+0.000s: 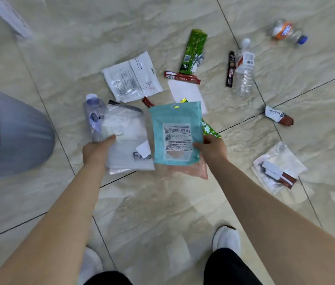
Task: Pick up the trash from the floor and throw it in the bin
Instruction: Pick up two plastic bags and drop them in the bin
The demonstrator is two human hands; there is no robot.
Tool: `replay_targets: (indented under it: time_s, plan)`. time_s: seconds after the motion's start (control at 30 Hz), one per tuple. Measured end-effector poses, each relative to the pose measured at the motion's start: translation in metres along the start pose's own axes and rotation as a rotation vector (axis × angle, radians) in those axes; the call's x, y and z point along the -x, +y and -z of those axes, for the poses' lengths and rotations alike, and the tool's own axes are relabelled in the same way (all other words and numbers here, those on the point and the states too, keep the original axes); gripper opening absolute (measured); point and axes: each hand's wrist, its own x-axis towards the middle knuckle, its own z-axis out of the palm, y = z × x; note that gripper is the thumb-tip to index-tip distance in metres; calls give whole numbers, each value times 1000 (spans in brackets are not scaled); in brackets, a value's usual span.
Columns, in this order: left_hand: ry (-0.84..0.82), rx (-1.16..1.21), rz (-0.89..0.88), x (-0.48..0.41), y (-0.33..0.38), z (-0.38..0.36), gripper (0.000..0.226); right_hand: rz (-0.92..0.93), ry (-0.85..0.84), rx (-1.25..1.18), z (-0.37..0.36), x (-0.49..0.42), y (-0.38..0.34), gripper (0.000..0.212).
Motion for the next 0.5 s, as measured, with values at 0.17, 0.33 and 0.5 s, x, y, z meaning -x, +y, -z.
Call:
replay_targets:
  time_s: [0.17,0.33,0.5]
  plan:
    - [-14,-38,-77,82,43,75,38,51,49,3,28,49,-87,13]
    - [-28,-20,-90,168,93,169,38,185,40,2,34,122,-206,15]
    - [-1,70,-75,222,132,270,38,358,-16,59,17,213,-325,13]
